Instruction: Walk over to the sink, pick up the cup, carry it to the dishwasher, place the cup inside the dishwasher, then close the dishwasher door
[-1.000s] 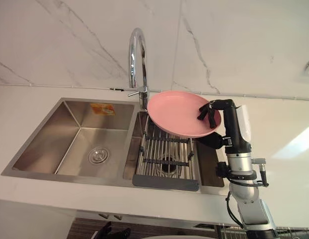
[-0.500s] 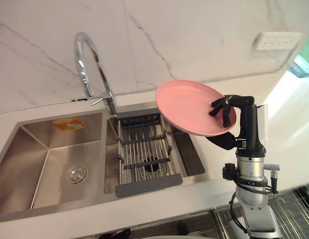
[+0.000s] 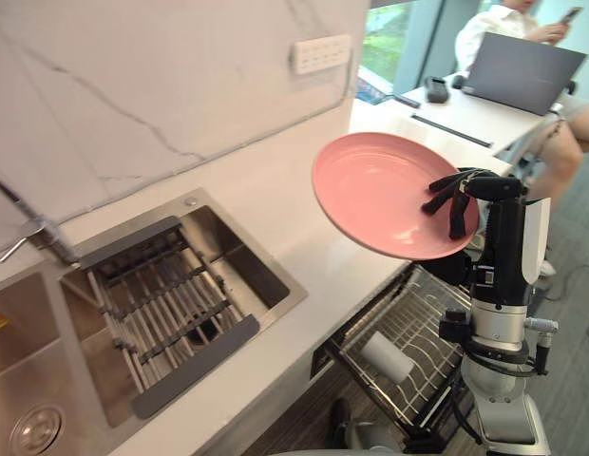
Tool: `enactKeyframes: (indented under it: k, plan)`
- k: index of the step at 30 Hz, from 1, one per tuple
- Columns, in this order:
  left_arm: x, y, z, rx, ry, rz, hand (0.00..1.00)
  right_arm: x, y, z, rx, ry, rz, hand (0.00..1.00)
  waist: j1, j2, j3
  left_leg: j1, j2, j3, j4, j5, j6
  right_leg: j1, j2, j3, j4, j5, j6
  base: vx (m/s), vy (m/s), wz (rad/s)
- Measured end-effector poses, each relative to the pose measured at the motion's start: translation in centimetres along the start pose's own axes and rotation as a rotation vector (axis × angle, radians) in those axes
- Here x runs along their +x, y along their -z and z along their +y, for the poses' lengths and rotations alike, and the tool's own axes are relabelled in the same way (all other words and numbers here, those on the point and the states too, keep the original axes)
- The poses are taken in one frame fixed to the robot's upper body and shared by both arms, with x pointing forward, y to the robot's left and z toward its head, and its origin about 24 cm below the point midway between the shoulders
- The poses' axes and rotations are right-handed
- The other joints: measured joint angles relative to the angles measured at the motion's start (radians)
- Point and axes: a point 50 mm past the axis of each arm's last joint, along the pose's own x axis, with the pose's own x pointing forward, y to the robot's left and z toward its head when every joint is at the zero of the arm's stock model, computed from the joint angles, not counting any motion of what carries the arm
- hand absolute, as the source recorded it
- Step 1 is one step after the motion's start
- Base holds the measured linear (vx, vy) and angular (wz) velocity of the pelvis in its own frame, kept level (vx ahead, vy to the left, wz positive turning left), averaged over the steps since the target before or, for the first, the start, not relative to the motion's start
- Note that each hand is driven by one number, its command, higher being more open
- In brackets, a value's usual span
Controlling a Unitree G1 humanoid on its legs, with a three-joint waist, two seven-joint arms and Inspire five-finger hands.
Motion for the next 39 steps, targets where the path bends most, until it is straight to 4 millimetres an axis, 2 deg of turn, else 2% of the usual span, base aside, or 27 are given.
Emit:
enactKeyframes:
  k: [1,2,3,4,6,7,10,12,15,18,19,25,31,34,36,39]
  plan:
    - [-0.1,0.3,0.5,0.018,-0.011,0.014,1.0,0.0,0.1,-0.2,-0.011,0.004,0.004,0.0,-0.015,-0.017,-0.003,0.004,-0.015,-0.005,0.005,0.003,-0.006,0.031,-0.016,0.007,-0.015,0.013,0.02,0.14,-0.088,-0.41]
    - [-0.2,0.9,0.7,0.034,-0.019,0.05,1.0,0.2,0.6,-0.7,-0.043,0.008,0.025,0.0,0.002,0.002,-0.006,0.009,-0.014,-0.042,0.015,0.025,0.0,0.07,0.015,0.023,-0.096,0.058,0.039,0.14,-0.039,-0.55]
    - [-0.3,1.6,0.9,0.056,-0.02,0.083,1.0,0.2,1.0,-1.1,-0.065,0.017,0.053,0.0,0.005,0.005,-0.009,0.011,-0.003,-0.048,0.022,0.037,-0.016,0.109,0.042,0.042,-0.179,0.104,0.037,0.11,-0.022,-0.64]
    - [-0.3,1.7,0.9,0.065,-0.02,0.088,1.0,0.2,1.1,-1.3,-0.076,0.021,0.062,0.0,0.002,0.011,-0.013,0.013,-0.003,-0.049,0.022,0.039,-0.021,0.12,0.048,0.046,-0.208,0.126,0.042,0.06,-0.006,-0.4]
    - [-0.3,1.8,0.3,0.107,0.01,0.096,1.0,-0.4,1.8,-2.4,-0.128,0.019,0.11,0.0,-0.003,0.009,-0.012,0.012,-0.01,-0.045,0.011,0.042,-0.026,0.143,0.054,0.063,-0.281,0.17,0.049,0.07,0.042,-0.18]
    - [-0.2,1.8,-0.1,0.129,0.028,0.102,1.0,-0.5,1.9,-2.5,-0.138,0.016,0.125,0.0,-0.005,0.009,-0.012,0.014,-0.011,-0.045,0.01,0.042,-0.026,0.144,0.053,0.064,-0.281,0.171,0.05,0.02,0.086,-0.06]
    - [-0.1,1.7,-3.0,0.16,0.128,0.085,1.0,-1.3,2.3,-2.8,-0.158,-0.008,0.168,0.0,-0.011,0.006,-0.014,0.025,-0.017,-0.042,0.003,0.041,-0.026,0.151,0.045,0.07,-0.287,0.173,0.058,-0.04,0.078,-0.05]
    - [0.0,1.3,-3.0,0.21,0.149,0.076,1.0,-1.6,2.4,-2.6,-0.15,-0.02,0.184,0.0,-0.012,-0.001,-0.018,0.026,-0.018,-0.036,0.003,0.038,-0.028,0.151,0.046,0.077,-0.287,0.172,0.06,-0.05,0.037,-0.1]
    - [0.1,0.8,-3.2,0.231,0.15,0.06,1.0,-2.0,2.6,-2.6,-0.151,-0.024,0.208,0.0,-0.021,0.002,-0.017,0.025,-0.02,-0.03,0.005,0.037,-0.029,0.147,0.044,0.083,-0.287,0.172,0.06,-0.03,0.019,-0.06]
    - [0.2,0.7,-3.4,0.234,0.152,0.057,1.0,-3.2,4.0,-2.3,-0.158,-0.036,0.297,0.0,-0.025,0.007,-0.014,0.019,-0.019,-0.031,0.006,0.037,-0.029,0.141,0.046,0.083,-0.287,0.173,0.061,0.0,0.0,0.0]
    - [0.2,0.6,-3.6,0.24,0.155,0.053,1.0,-4.1,4.9,-2.1,-0.162,-0.039,0.37,0.0,-0.024,0.013,-0.01,0.015,-0.019,-0.031,0.007,0.037,-0.029,0.136,0.046,0.083,-0.287,0.173,0.061,0.0,0.0,0.0]
    - [0.3,0.3,-4.0,0.239,0.164,0.043,1.0,-7.0,7.3,-1.6,-0.184,-0.053,0.569,0.0,-0.024,0.034,0.002,0.001,-0.02,-0.034,0.012,0.037,-0.029,0.125,0.045,0.083,-0.287,0.173,0.061,0.01,0.027,0.0]
    - [0.5,-0.7,-4.3,0.264,0.171,0.016,1.0,-8.6,8.3,-1.2,-0.199,-0.056,0.654,0.0,-0.02,0.039,0.014,-0.067,-0.024,-0.034,0.038,0.035,-0.025,0.067,0.034,0.086,-0.287,0.174,0.062,-0.03,0.038,-0.02]
    - [0.9,-2.7,-4.8,0.274,0.171,-0.038,1.0,-8.1,9.4,-0.3,-0.192,-0.015,0.669,0.0,-0.017,0.042,0.059,-0.171,-0.011,-0.038,0.141,0.002,-0.012,-0.009,0.024,0.089,-0.265,0.188,0.058,-0.05,0.036,-0.03]
    - [1.1,-4.2,-5.4,0.253,0.172,-0.077,1.0,-7.0,9.8,0.0,-0.192,0.009,0.646,0.0,-0.009,0.056,0.118,-0.23,0.005,-0.043,0.224,-0.028,-0.005,-0.059,0.023,0.091,-0.212,0.188,0.057,-0.09,0.058,-0.05]
    - [1.2,-6.1,-5.8,0.224,0.162,-0.141,1.0,-5.9,10.4,0.9,-0.185,0.009,0.632,0.0,0.002,0.061,0.185,-0.301,0.033,-0.077,0.33,-0.069,0.006,-0.129,0.025,0.088,-0.116,0.162,0.043,-0.13,0.042,-0.06]
